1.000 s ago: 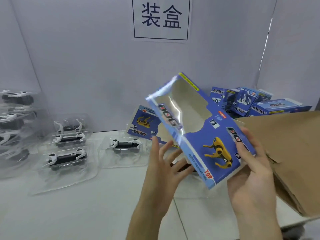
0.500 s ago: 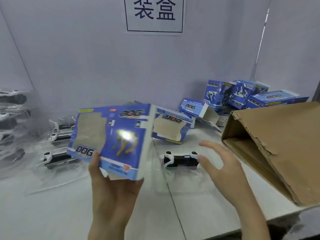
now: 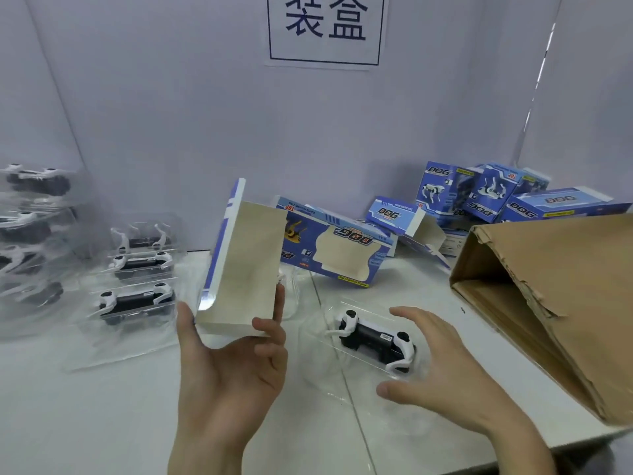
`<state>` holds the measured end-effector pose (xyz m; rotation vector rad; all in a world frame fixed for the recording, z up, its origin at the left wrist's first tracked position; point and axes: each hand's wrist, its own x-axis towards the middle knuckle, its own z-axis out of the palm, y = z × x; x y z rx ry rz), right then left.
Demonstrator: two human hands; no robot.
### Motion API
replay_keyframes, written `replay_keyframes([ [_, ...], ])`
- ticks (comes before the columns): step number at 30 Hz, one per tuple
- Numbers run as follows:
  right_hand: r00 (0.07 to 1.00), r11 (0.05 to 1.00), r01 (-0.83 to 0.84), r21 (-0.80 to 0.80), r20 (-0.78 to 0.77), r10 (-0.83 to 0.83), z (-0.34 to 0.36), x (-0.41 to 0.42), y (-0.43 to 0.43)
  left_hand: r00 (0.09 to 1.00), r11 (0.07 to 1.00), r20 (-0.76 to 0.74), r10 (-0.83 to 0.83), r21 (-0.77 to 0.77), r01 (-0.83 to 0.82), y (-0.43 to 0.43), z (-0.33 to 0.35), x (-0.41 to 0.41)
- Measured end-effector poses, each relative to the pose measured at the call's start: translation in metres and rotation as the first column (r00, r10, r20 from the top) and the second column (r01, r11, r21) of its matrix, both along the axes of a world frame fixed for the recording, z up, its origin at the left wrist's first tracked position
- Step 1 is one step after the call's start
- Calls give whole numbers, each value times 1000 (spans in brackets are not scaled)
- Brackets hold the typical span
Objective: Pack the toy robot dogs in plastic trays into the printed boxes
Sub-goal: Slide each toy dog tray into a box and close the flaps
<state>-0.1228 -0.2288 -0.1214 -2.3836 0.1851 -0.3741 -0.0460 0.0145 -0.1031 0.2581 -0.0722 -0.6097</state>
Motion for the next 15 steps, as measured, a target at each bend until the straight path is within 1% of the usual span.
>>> replay_keyframes([
  [2,990,999,41,12,137,-42,-1,2,2,1000,1000,6,-2,-7,2,1,0,0],
  [4,961,992,104,76,249,-120,-1,4,3,999,998,31,34,46,-36,0,-2,1],
  [6,910,974,198,110,349,-224,5,1,6,996,993,61,69,88,-74,0,-3,4],
  [8,836,955,285,77,467,-287,17,-5,7,991,986,90,101,120,-112,0,-3,7],
  [9,804,956,285,68,527,-276,24,-11,7,988,981,99,121,140,-134,-2,-4,8],
  [11,765,981,187,48,619,-176,42,-23,12,983,968,93,158,180,-173,-5,-4,8],
  [13,740,992,118,-44,670,-59,57,-33,24,981,959,64,181,208,-190,-11,-3,7],
  [15,722,986,94,-140,692,29,63,-35,37,980,952,60,191,231,-200,-15,-2,5],
])
